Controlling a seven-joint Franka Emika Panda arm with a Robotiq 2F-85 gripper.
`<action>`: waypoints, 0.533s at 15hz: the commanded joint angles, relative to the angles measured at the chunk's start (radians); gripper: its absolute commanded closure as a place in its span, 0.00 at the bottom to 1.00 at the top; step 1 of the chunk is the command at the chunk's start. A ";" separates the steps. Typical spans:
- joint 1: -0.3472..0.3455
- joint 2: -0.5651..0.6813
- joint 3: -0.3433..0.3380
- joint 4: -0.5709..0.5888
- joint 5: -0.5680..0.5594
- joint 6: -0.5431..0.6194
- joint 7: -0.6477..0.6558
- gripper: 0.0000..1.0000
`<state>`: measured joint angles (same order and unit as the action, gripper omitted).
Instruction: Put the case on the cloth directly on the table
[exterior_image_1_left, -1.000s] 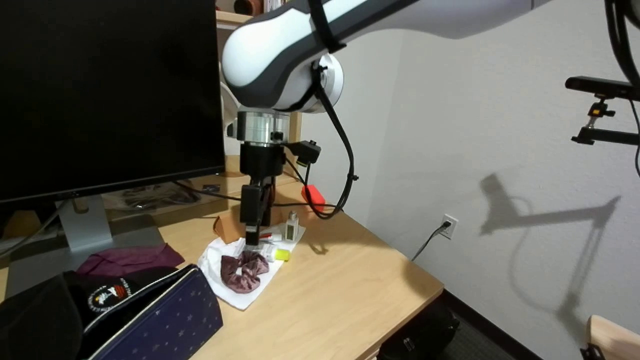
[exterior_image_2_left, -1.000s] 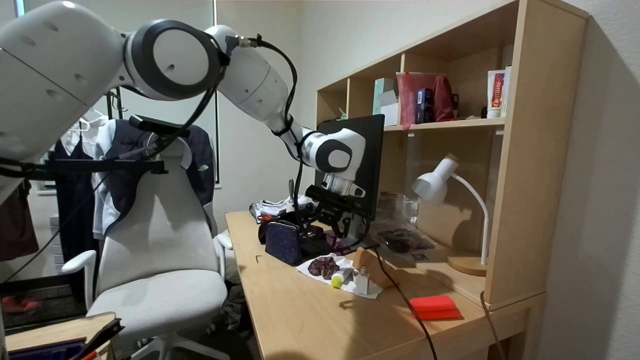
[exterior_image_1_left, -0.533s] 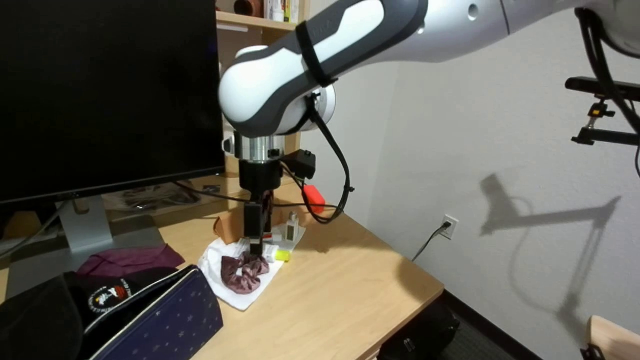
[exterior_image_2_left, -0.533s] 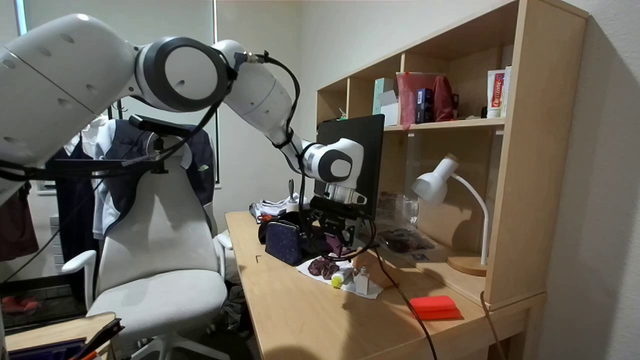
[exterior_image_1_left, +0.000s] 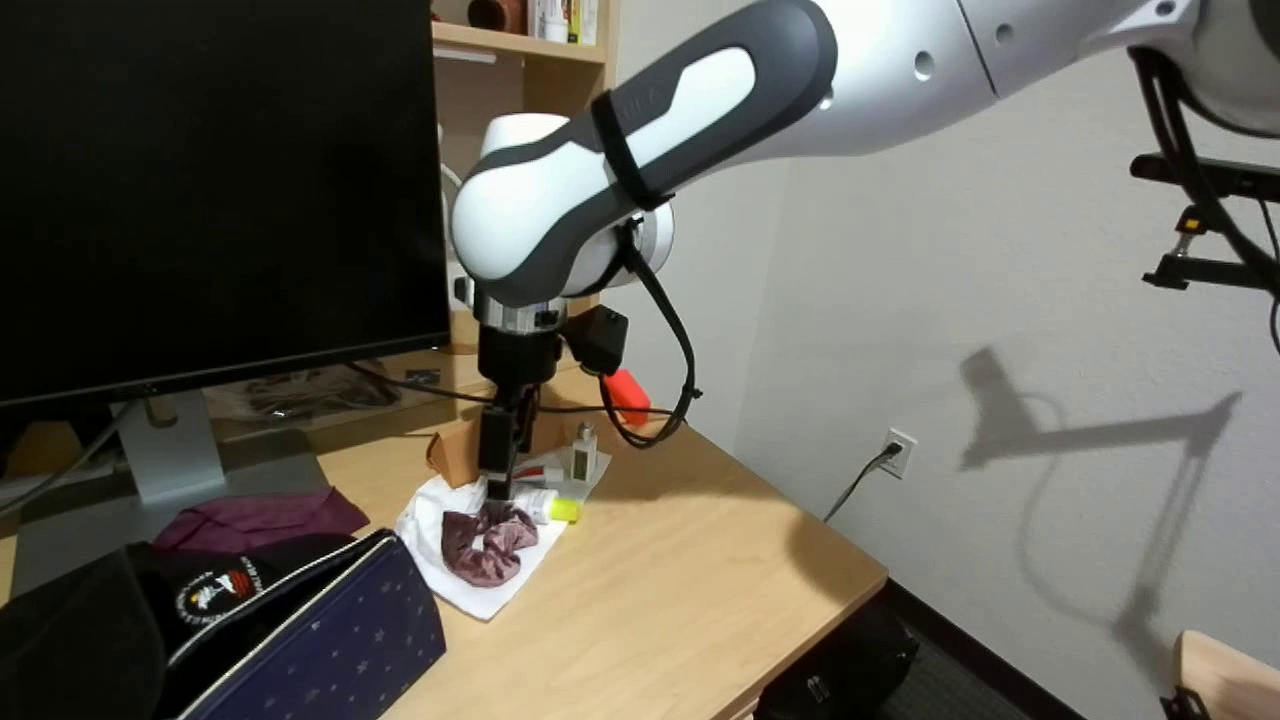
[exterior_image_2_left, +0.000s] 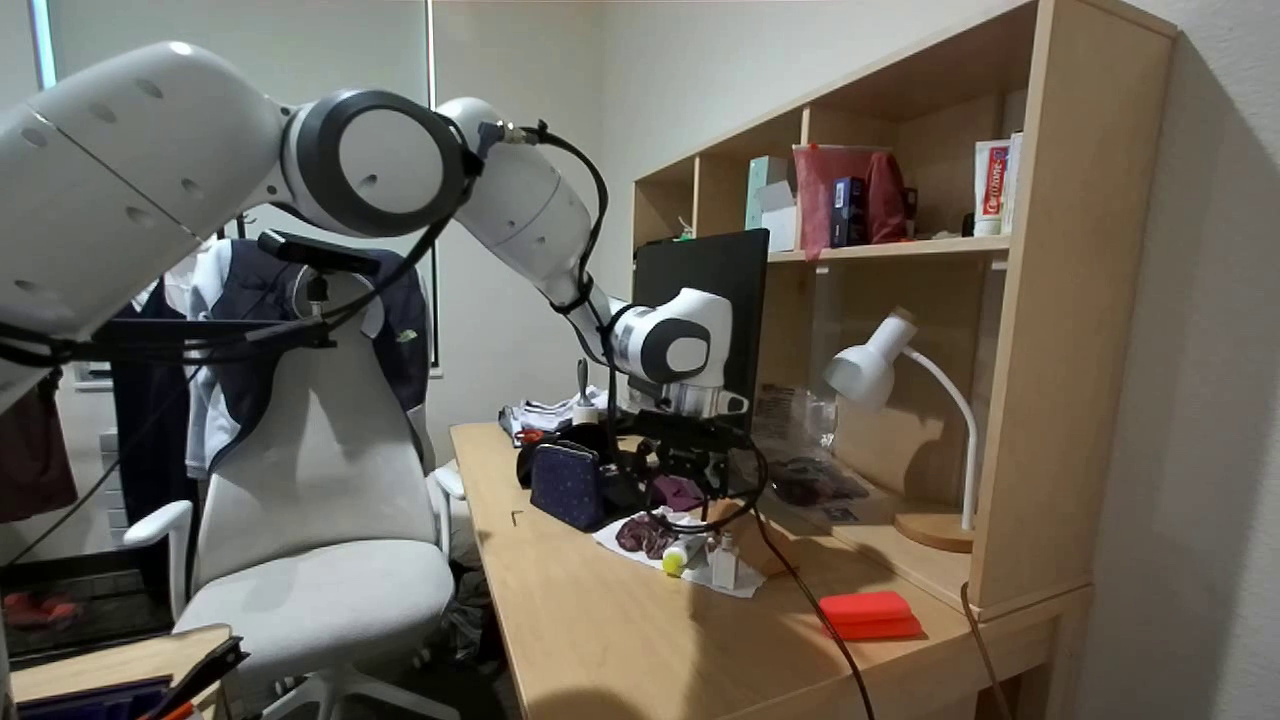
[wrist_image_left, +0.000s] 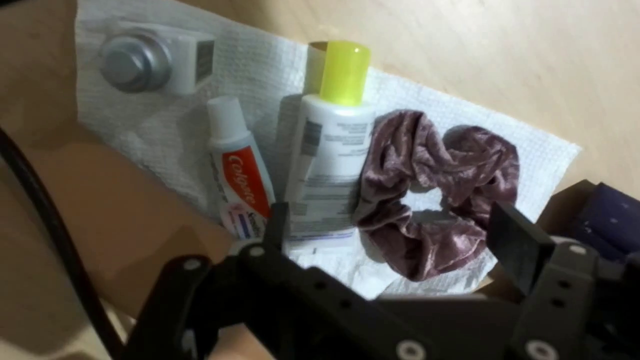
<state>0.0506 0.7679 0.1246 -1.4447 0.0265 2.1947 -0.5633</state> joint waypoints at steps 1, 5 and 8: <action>-0.011 0.013 -0.002 0.012 -0.028 0.080 0.050 0.00; -0.014 0.023 -0.021 0.029 -0.043 0.116 0.075 0.00; -0.021 0.044 -0.018 0.050 -0.042 0.143 0.078 0.00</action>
<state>0.0409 0.7782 0.0946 -1.4337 0.0130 2.3013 -0.5168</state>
